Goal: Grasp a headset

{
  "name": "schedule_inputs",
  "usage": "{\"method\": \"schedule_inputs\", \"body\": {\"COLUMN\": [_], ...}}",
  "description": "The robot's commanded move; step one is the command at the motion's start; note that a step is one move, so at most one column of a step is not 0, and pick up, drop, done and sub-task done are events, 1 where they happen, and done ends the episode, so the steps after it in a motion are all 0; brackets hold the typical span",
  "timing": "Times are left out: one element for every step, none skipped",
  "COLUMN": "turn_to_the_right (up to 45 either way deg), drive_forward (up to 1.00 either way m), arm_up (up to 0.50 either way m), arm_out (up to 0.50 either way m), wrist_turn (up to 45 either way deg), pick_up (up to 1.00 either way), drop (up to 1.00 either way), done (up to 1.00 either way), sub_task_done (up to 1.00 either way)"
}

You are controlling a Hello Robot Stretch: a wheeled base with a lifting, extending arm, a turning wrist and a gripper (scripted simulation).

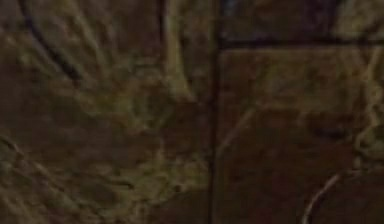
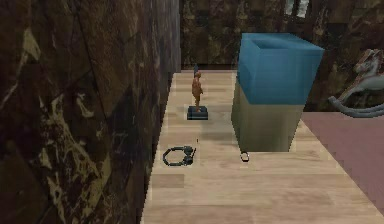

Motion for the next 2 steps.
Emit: {"method": "schedule_inputs", "body": {"turn_to_the_right": [0.0,0.0], "drive_forward": [0.00,0.00], "arm_up": [0.24,0.00], "arm_out": [0.00,0.48], "wrist_turn": [0.0,0.0], "pick_up": [0.00,0.00], "drop": [0.00,0.00], "done": [0.00,0.00], "sub_task_done": [0.00,0.00]}}
